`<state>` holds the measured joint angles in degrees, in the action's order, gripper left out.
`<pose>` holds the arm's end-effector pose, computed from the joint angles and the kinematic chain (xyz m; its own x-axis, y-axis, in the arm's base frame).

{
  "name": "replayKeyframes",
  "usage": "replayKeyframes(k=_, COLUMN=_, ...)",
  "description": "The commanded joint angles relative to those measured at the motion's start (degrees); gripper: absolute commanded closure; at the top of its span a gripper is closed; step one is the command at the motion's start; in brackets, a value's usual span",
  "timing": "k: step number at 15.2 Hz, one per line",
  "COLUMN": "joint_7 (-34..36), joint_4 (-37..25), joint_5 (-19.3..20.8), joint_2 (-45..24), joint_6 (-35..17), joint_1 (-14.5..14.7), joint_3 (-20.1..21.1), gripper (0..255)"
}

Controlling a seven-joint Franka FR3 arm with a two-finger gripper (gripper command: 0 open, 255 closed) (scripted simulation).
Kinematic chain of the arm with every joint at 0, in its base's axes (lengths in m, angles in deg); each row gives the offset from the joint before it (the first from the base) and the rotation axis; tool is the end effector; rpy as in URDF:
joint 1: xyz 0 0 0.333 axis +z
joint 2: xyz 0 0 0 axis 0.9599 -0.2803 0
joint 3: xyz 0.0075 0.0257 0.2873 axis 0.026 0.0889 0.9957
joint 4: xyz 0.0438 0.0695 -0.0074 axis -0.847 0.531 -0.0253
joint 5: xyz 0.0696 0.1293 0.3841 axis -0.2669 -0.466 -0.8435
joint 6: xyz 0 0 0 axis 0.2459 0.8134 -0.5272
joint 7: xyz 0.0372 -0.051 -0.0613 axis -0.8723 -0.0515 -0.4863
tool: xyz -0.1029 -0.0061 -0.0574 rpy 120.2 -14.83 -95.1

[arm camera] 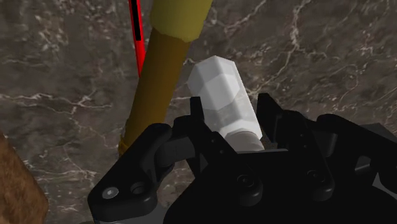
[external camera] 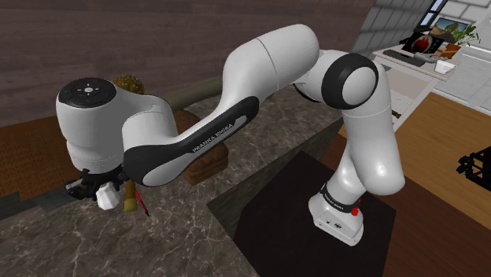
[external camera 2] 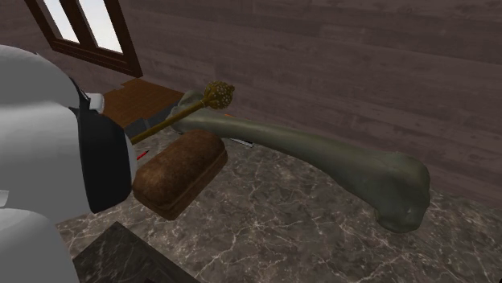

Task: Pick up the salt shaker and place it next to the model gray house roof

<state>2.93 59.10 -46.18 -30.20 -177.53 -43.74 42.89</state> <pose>0.4522 0.5698 0.3100 0.9653 -0.0983 0.2418 -0.0705 -0.9901 -0.1212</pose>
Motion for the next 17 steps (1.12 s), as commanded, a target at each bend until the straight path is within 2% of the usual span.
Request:
replayKeyframes(k=1, joint_7=0.23, joint_4=0.44, joint_5=0.26, joint_2=-0.25, joint_6=-0.68, joint_1=-0.02, joint_3=-0.17, gripper=255)
replayKeyframes(k=7, joint_7=0.23, joint_4=0.43, joint_5=0.26, joint_2=-0.25, joint_6=-0.68, joint_1=-0.01, joint_3=-0.18, gripper=255)
replayKeyframes(k=8, joint_7=0.23, joint_4=0.43, joint_5=0.26, joint_2=-0.26, joint_6=-0.67, joint_1=-0.01, joint_3=-0.18, gripper=0)
replayKeyframes(k=13, joint_7=0.23, joint_4=0.43, joint_5=0.26, joint_2=-0.25, joint_6=-0.68, joint_1=-0.01, joint_3=-0.18, gripper=0)
replayKeyframes(k=17, joint_7=-0.98, joint_4=1.29, joint_5=-2.24, joint_2=4.71, joint_6=3.16, joint_1=-1.08, joint_3=1.67, gripper=0)
